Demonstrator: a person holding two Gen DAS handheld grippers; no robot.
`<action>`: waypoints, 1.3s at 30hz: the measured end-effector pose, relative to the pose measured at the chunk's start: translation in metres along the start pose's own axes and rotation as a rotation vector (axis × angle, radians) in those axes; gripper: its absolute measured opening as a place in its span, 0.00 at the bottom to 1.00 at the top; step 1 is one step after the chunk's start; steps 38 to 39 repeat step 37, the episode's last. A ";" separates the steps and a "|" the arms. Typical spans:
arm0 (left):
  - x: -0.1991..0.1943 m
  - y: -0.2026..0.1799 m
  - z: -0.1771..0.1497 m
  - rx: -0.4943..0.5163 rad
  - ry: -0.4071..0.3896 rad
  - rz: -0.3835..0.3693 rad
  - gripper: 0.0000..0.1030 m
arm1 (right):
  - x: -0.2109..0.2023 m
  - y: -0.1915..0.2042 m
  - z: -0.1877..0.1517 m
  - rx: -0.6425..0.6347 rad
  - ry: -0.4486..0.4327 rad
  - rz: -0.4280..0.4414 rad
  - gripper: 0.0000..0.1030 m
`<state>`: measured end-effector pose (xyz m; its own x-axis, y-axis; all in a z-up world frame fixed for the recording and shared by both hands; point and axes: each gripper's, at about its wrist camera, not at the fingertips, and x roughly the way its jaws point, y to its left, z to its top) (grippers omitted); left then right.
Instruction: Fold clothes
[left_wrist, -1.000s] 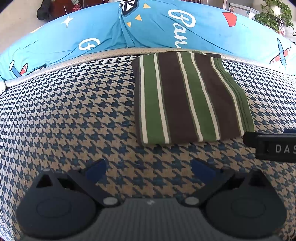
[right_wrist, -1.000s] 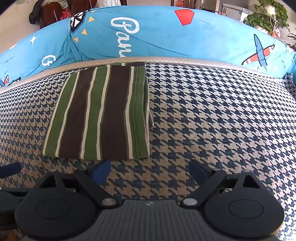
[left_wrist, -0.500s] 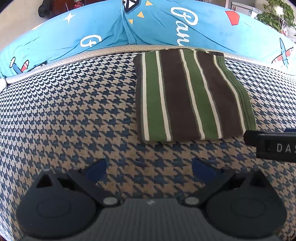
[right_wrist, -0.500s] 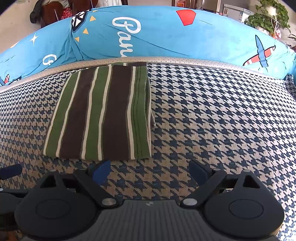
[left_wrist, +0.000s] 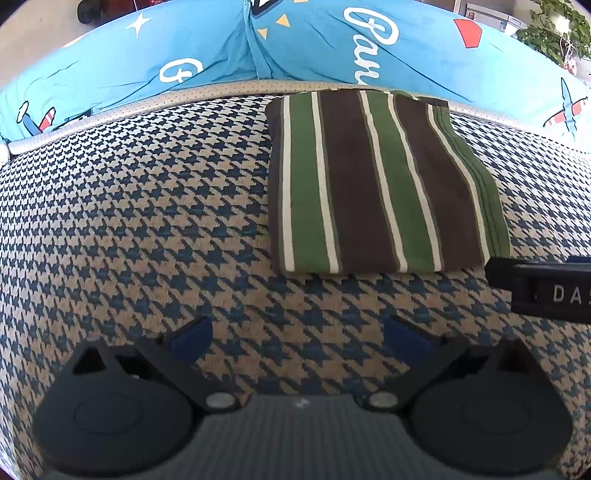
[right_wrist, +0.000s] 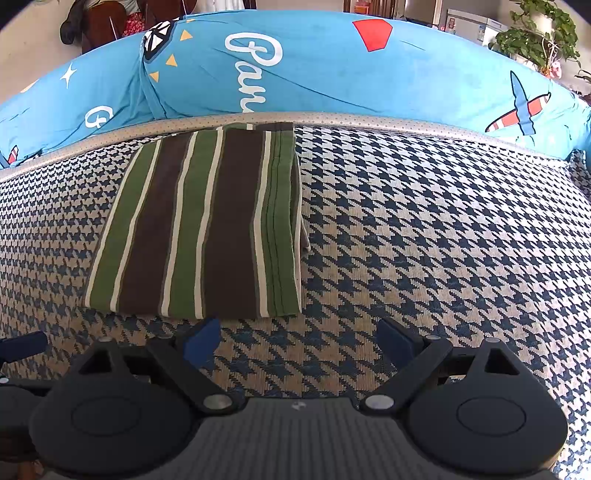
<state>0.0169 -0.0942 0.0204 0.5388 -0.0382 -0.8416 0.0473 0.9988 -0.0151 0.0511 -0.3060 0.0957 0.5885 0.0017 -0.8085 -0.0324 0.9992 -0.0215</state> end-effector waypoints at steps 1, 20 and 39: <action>0.001 0.001 0.000 -0.002 0.002 0.001 1.00 | 0.000 0.000 0.000 -0.003 -0.001 -0.001 0.90; 0.009 0.016 0.015 0.020 -0.013 0.056 1.00 | 0.000 -0.002 0.001 -0.009 -0.014 -0.013 0.90; -0.031 0.049 0.026 0.025 -0.051 0.077 1.00 | -0.004 0.002 -0.002 -0.004 -0.021 -0.031 0.90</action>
